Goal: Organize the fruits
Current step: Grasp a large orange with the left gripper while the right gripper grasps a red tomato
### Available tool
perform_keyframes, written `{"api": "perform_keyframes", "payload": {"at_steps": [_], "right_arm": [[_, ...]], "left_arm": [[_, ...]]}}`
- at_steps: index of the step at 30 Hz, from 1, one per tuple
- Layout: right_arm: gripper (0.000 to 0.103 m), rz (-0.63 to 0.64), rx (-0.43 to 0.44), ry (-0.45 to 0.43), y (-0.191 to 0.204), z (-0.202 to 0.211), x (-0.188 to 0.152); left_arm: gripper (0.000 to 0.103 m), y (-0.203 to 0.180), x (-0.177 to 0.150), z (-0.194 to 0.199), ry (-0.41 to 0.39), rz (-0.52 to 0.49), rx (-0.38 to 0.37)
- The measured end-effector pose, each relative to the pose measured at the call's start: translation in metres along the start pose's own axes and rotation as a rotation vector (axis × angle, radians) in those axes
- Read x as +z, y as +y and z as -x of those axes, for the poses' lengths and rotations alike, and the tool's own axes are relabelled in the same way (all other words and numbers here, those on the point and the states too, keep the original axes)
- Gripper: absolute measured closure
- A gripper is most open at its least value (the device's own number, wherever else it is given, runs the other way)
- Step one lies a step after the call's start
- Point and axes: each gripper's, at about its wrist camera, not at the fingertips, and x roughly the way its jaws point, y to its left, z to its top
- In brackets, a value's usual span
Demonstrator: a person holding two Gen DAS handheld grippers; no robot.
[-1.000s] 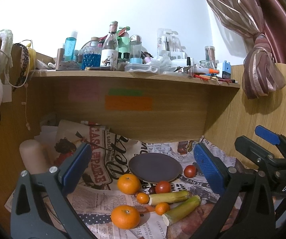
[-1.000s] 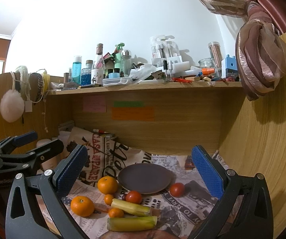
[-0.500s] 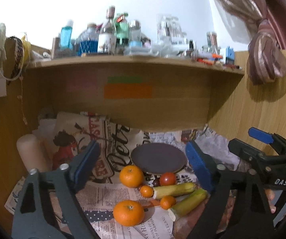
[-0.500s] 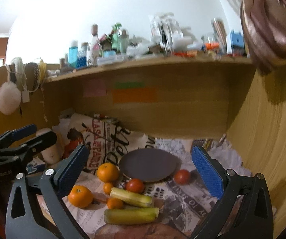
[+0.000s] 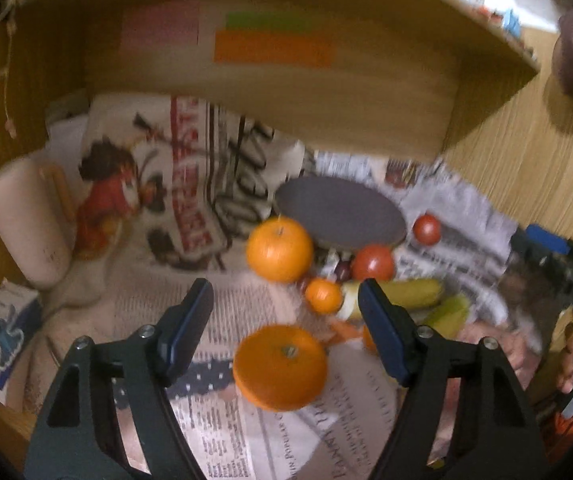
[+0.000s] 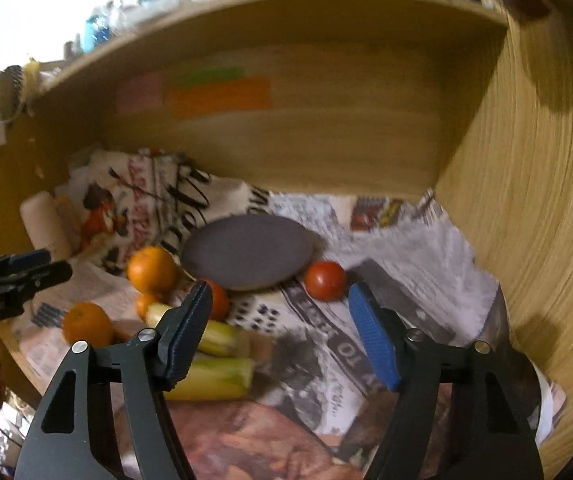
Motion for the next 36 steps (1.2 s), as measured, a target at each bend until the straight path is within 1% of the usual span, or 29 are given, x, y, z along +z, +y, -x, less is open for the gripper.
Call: {"api": "perform_keyframes", "payload": {"at_steps": [6, 10, 14, 17, 19, 22, 25, 30, 36], "right_arm": [[0.036, -0.031, -0.022, 0.082, -0.015, -0.019, -0.007], [0.036, -0.063, -0.022, 0.12, -0.024, -0.028, -0.009], [0.036, -0.063, -0.025, 0.149, -0.027, -0.034, -0.009], [0.036, -0.057, -0.017, 0.167, -0.026, -0.037, -0.007], [0.036, -0.058, -0.005, 0.174, -0.026, -0.04, -0.003], [0.036, -0.048, -0.002, 0.176, -0.026, -0.043, 0.004], [0.036, -0.033, -0.004, 0.176, -0.026, -0.049, 0.015], [0.036, -0.009, -0.027, 0.182, -0.029, -0.067, 0.033], [0.037, -0.001, -0.015, 0.273, -0.038, -0.107, 0.039]], "left_arm": [[0.028, 0.004, -0.02, -0.028, 0.105, -0.002, 0.002], [0.028, 0.007, -0.03, -0.042, 0.156, -0.001, 0.001], [0.037, 0.01, -0.035, -0.054, 0.195, 0.014, -0.036], [0.038, 0.007, -0.036, -0.054, 0.179, 0.0, -0.024], [0.038, 0.01, -0.034, -0.056, 0.184, 0.013, -0.033], [0.038, 0.019, -0.025, -0.058, 0.192, 0.025, -0.039], [0.038, 0.029, -0.011, -0.057, 0.179, 0.028, -0.036], [0.038, 0.037, 0.02, -0.052, 0.119, 0.002, -0.013], [0.038, 0.04, 0.053, -0.052, 0.056, -0.01, -0.027]]}}
